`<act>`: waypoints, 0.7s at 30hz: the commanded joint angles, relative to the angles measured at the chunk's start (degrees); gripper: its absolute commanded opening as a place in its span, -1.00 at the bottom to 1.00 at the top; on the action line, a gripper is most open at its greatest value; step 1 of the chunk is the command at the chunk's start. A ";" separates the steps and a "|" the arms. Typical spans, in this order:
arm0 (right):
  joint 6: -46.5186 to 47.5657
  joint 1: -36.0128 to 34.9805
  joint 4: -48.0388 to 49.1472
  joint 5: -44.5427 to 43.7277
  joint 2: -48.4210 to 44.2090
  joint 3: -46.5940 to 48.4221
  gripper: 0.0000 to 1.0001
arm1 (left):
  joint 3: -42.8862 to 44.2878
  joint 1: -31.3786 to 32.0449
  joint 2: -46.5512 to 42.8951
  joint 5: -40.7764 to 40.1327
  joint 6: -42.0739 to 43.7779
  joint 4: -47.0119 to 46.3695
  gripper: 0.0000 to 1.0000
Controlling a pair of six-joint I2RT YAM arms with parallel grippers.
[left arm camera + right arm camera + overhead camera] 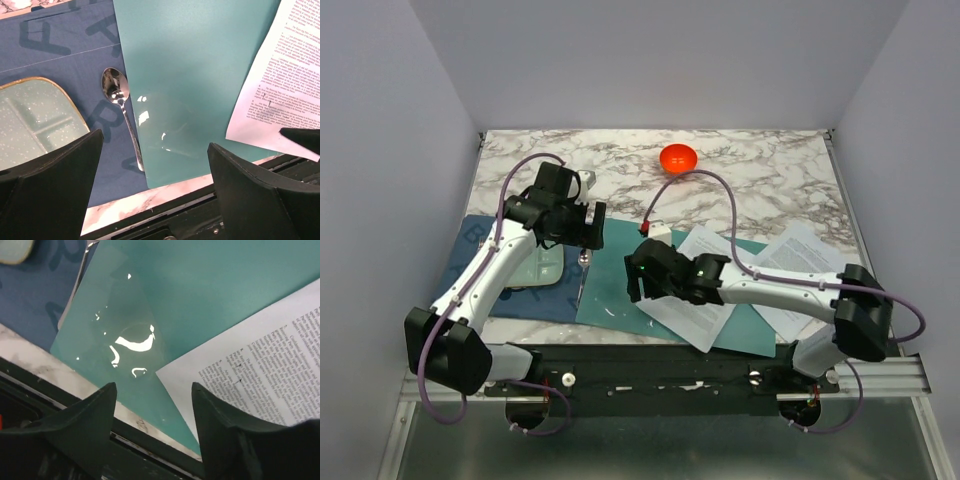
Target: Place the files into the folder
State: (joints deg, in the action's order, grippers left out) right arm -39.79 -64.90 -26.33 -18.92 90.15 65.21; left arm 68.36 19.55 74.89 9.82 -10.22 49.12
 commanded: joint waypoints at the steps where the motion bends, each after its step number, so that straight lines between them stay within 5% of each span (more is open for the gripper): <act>1: -4.23 4.07 3.65 1.34 -12.87 -10.34 0.71 | 1.95 -0.30 0.87 0.72 1.51 0.71 0.98; 10: -19.35 18.93 4.18 -0.33 -41.79 -37.08 0.48 | 5.82 0.14 5.70 5.91 1.60 -0.69 0.98; 21: -32.19 19.64 -3.37 -1.12 -42.06 -42.18 0.39 | 3.89 0.75 7.99 4.24 4.94 -2.01 0.98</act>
State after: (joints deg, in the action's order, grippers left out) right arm -65.58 -45.63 -24.75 -18.52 49.87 23.81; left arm 73.52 20.01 83.85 13.54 -7.66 48.03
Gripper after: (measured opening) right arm 0.696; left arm 0.988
